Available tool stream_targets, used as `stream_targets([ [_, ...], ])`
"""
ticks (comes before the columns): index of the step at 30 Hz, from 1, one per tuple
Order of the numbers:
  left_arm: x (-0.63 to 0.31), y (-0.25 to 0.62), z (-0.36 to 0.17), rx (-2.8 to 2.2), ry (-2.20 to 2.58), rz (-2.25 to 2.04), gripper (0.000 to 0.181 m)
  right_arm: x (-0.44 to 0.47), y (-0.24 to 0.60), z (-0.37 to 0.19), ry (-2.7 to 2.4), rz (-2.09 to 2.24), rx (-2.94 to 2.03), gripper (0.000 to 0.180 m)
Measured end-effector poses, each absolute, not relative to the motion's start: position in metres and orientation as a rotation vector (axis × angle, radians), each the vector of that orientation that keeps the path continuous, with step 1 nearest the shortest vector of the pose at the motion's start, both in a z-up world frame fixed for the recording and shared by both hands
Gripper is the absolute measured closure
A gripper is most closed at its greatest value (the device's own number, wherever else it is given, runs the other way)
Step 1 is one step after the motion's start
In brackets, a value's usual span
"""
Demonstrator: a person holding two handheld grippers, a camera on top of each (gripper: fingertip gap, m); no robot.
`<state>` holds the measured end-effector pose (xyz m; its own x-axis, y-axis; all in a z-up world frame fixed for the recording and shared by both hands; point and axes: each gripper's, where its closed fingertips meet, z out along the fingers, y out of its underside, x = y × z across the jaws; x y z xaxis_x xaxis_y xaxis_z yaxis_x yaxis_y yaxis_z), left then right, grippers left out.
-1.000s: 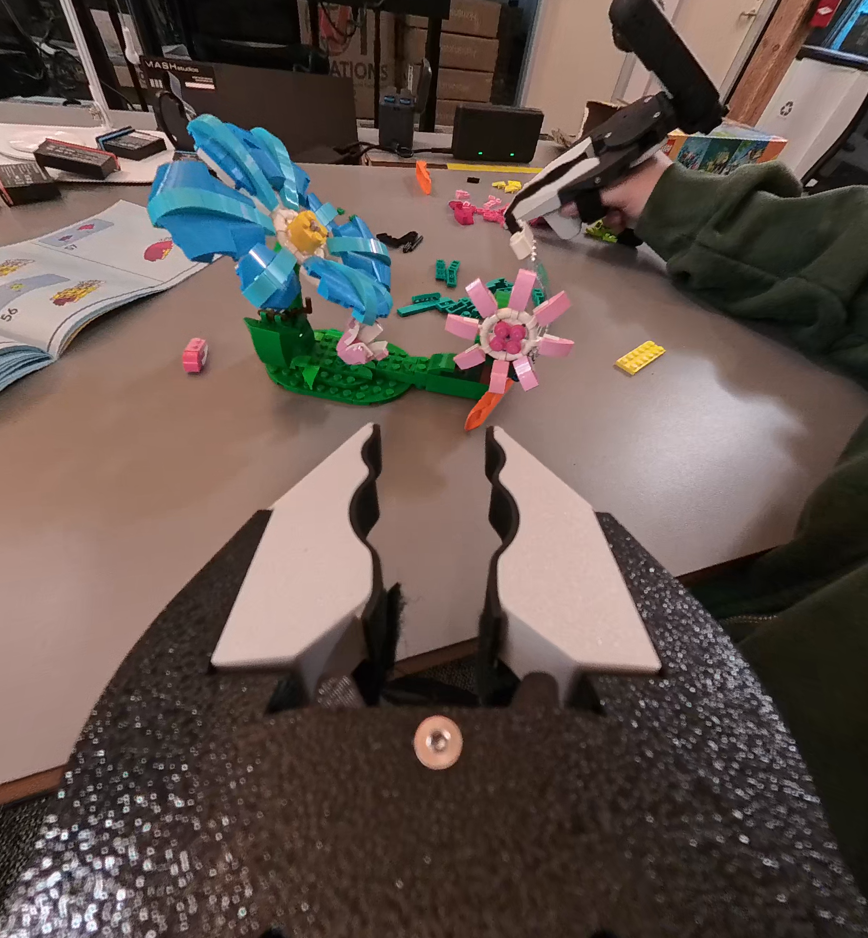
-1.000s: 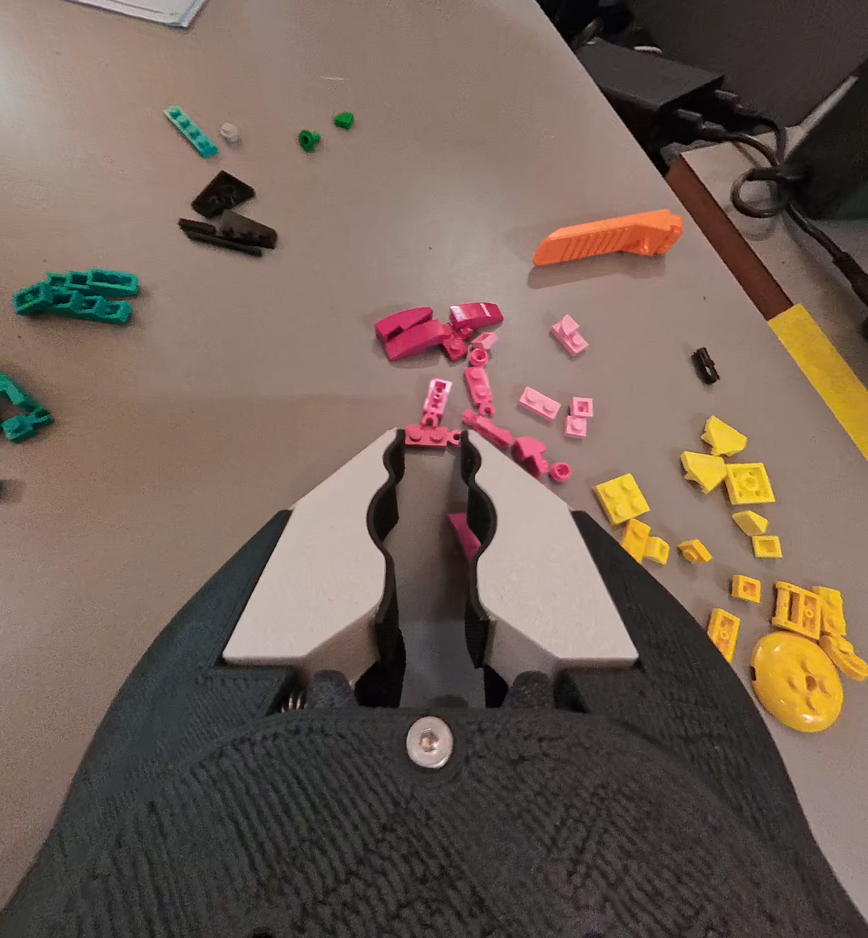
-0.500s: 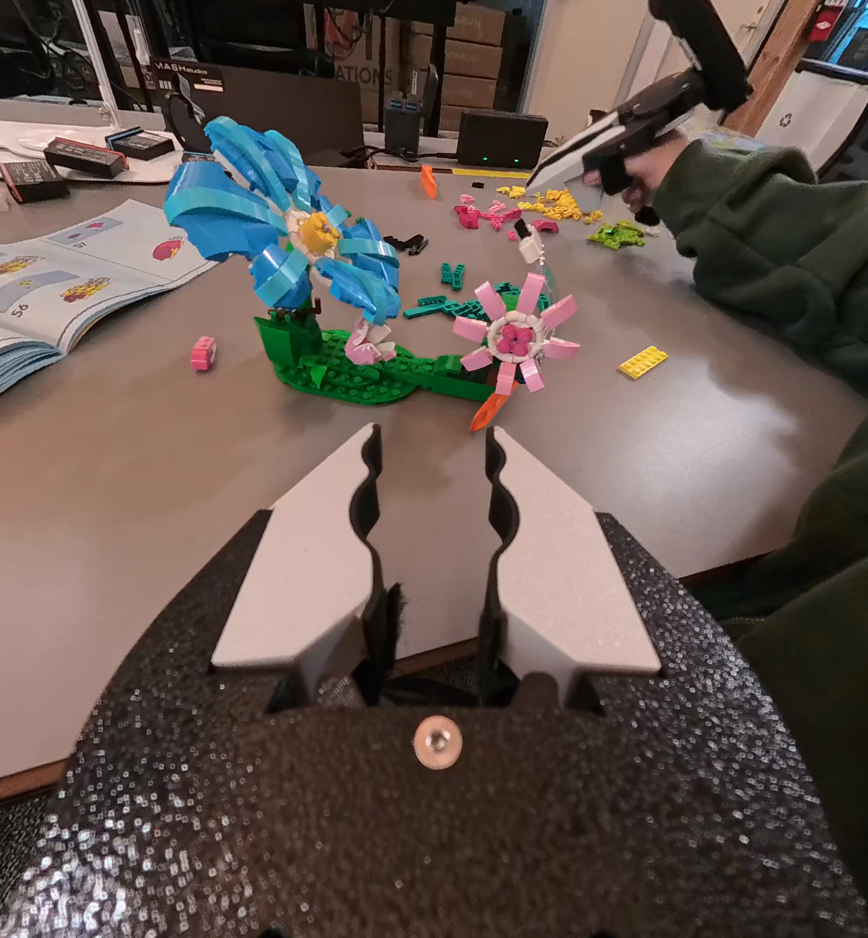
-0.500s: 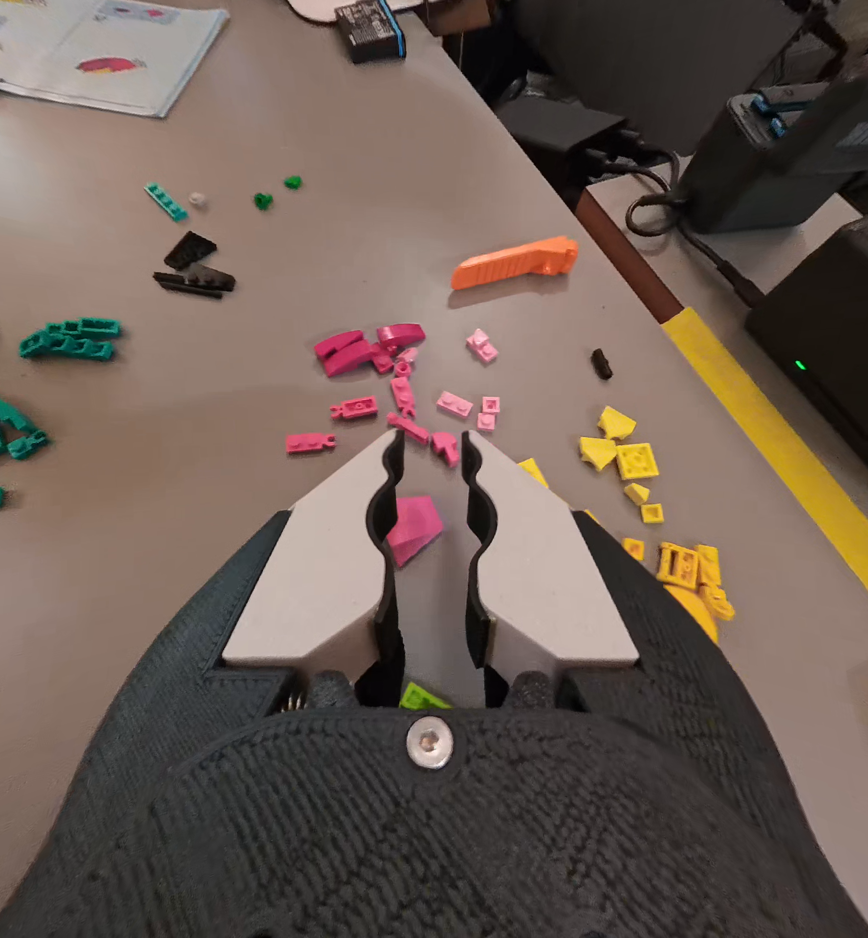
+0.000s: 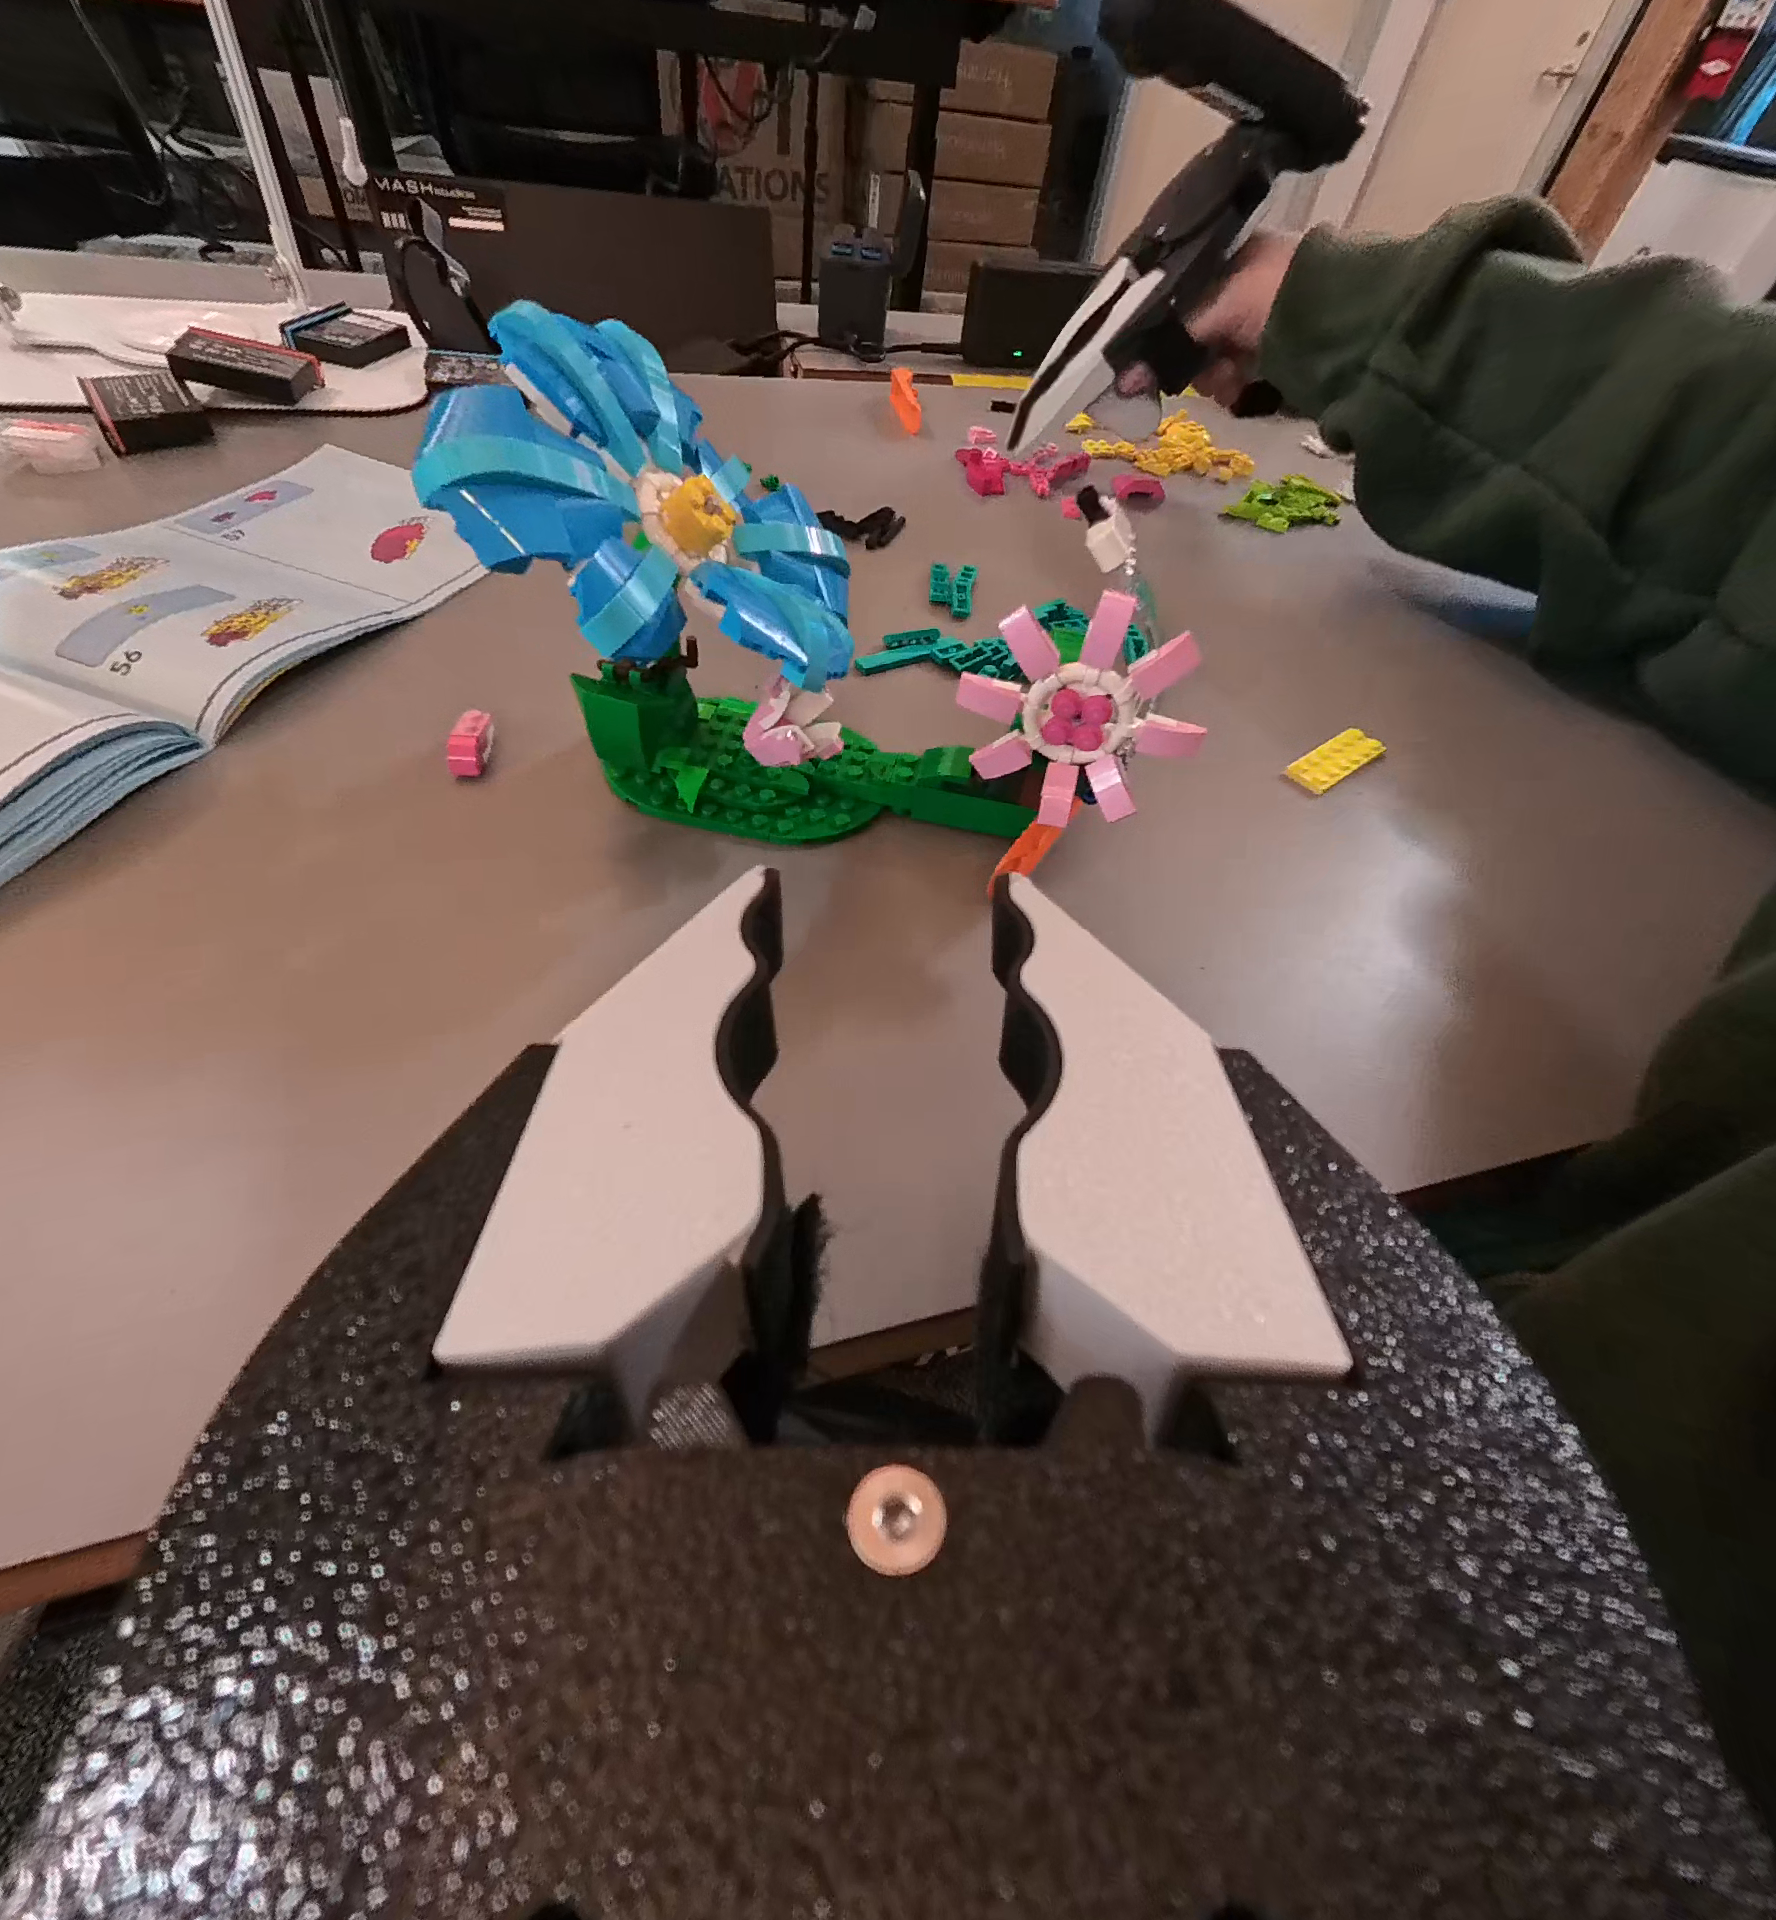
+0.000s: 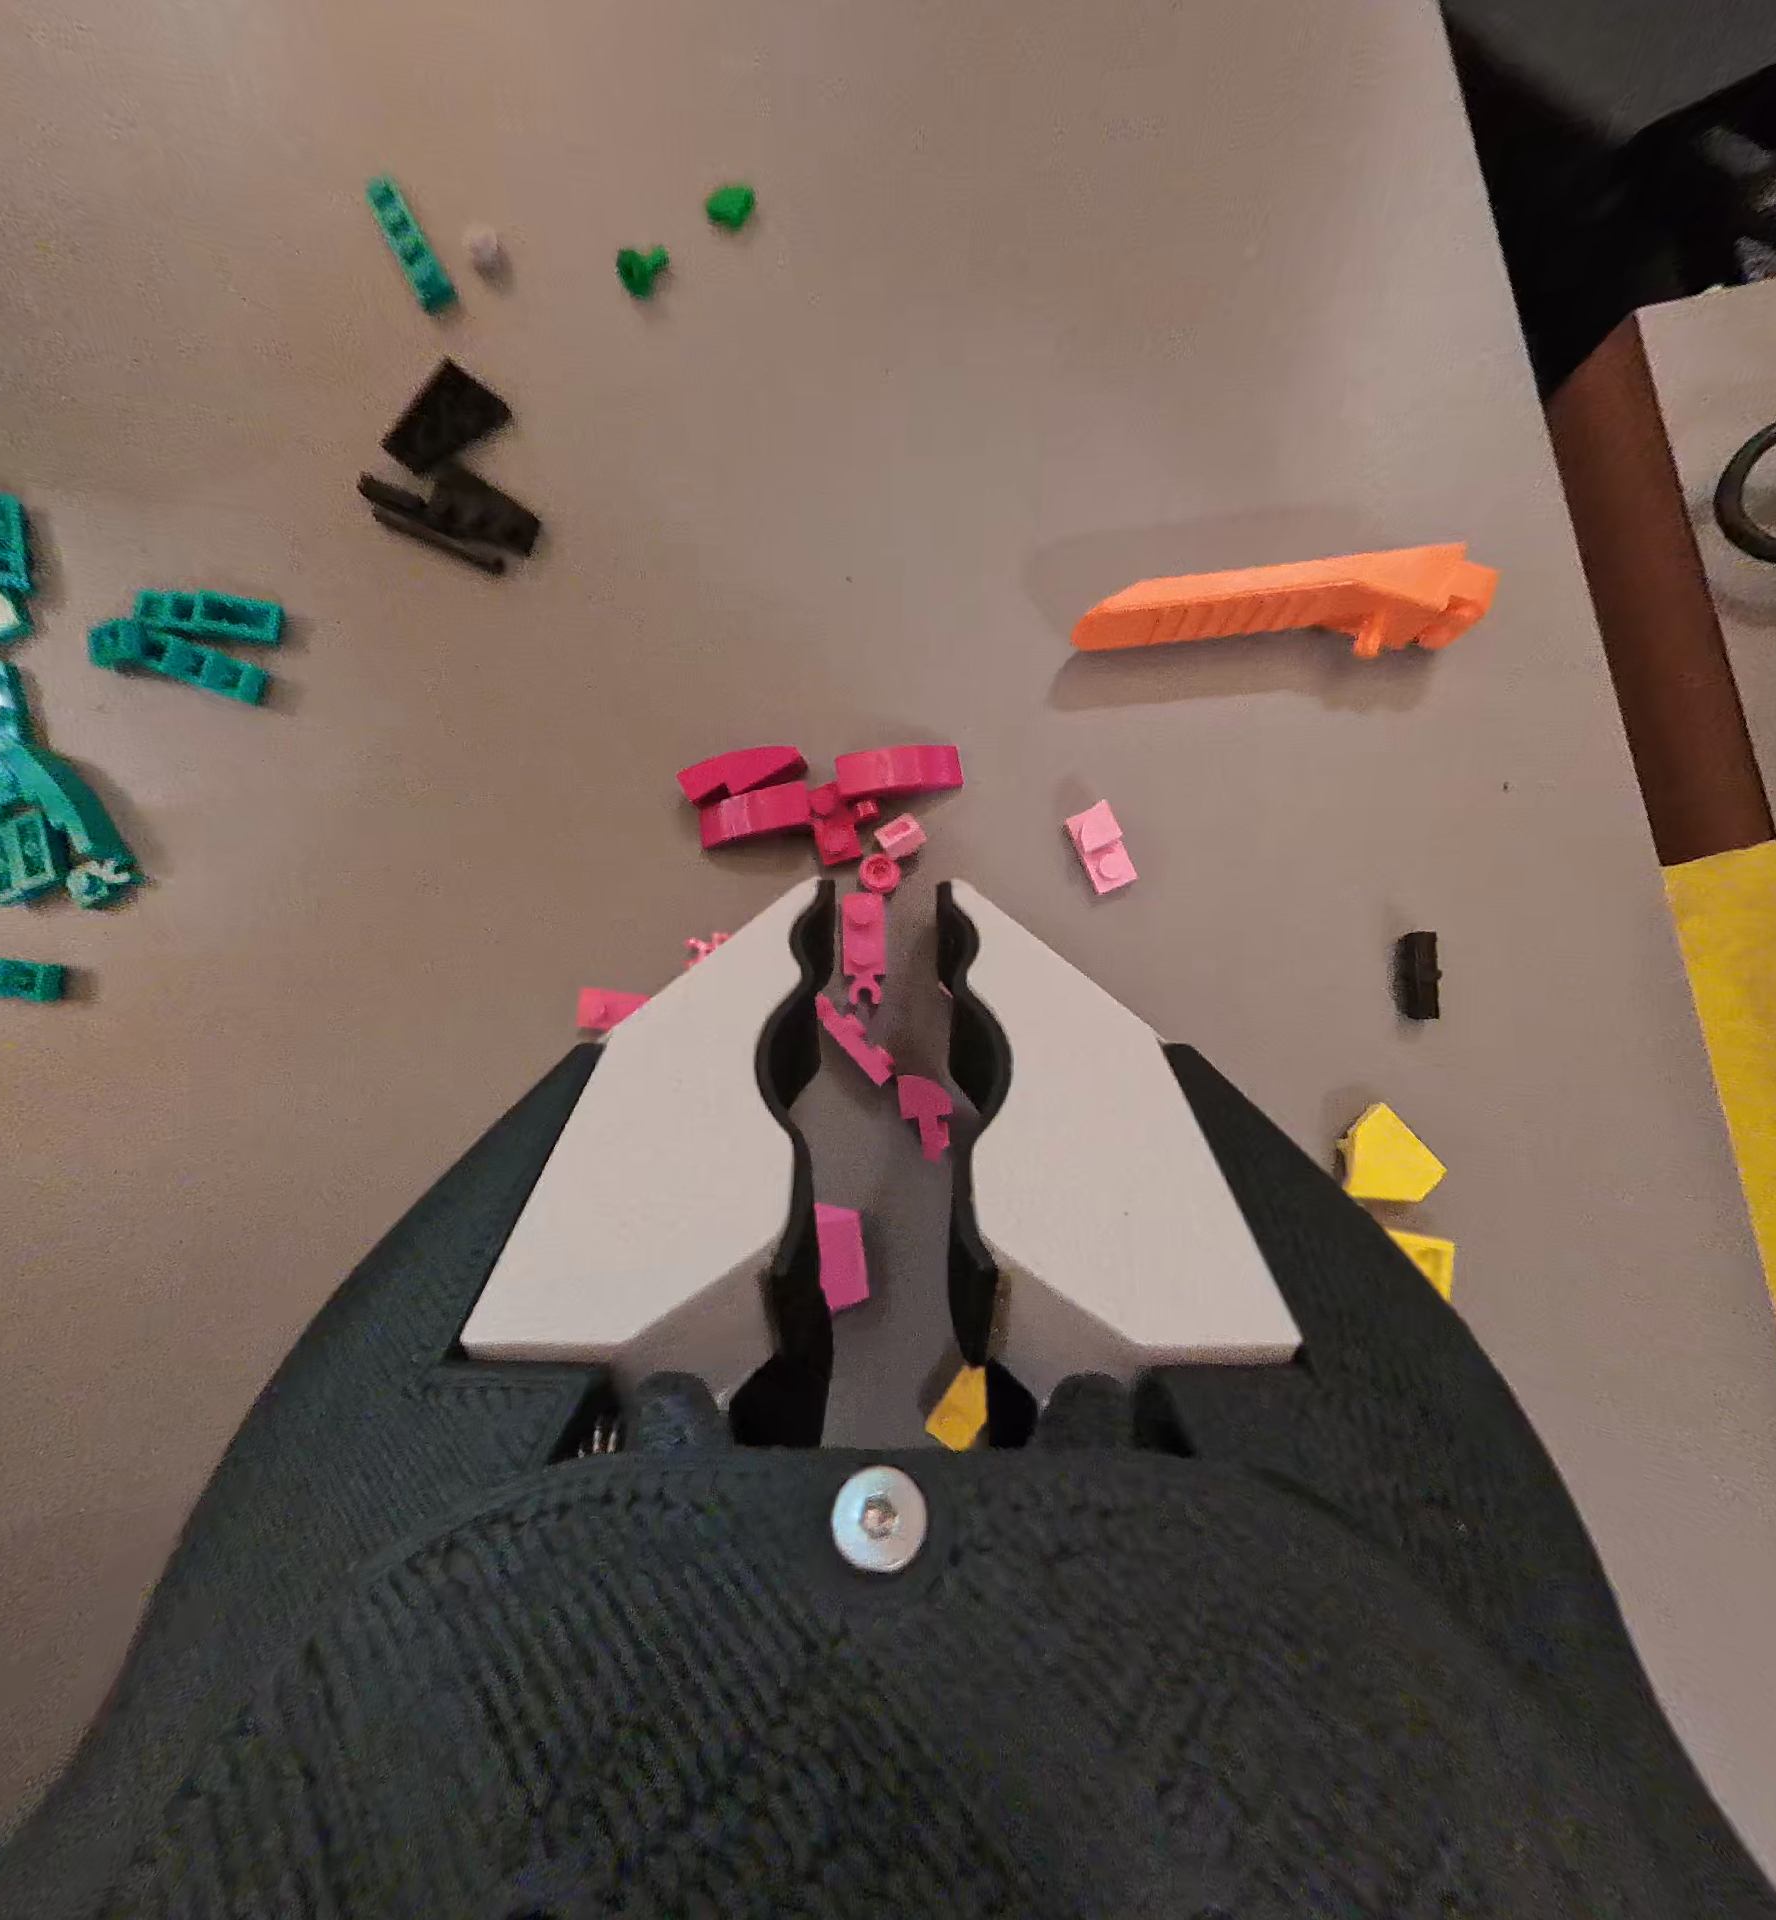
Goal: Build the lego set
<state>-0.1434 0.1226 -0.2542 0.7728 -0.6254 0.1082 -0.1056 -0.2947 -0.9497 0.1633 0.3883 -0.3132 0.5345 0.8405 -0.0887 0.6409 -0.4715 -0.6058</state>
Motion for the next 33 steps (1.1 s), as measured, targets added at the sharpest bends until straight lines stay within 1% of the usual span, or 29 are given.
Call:
stream_targets([
  [3,-0.146,0.123,-0.252,-1.818,0.556,-0.565,0.143,0.163,0.387,-0.313,-1.245,0.500,-2.257,0.158],
  [9,-0.145,0.123,-0.255,-1.825,0.557,-0.576,0.142,0.154,0.384,-0.317,-1.334,0.453,-2.201,0.159],
  [15,-0.145,0.123,-0.254,-1.823,0.557,-0.574,0.143,0.137,0.365,-0.318,-1.458,0.535,-2.133,0.159],
  [19,-0.145,0.123,-0.254,-1.823,0.554,-0.579,0.143,0.139,0.373,-0.312,-1.415,0.494,-2.109,0.160],
  [26,-0.145,0.123,-0.255,-1.825,0.557,-0.577,0.143,0.138,0.380,-0.318,-1.395,0.494,-2.126,0.161],
  [28,-0.145,0.123,-0.254,-1.824,0.557,-0.577,0.143,0.135,0.381,-0.318,-1.394,0.504,-2.118,0.165],
  [33,-0.144,0.122,-0.252,-1.819,0.560,-0.572,0.143,0.137,0.378,-0.315,-1.411,0.494,-2.090,0.166],
])
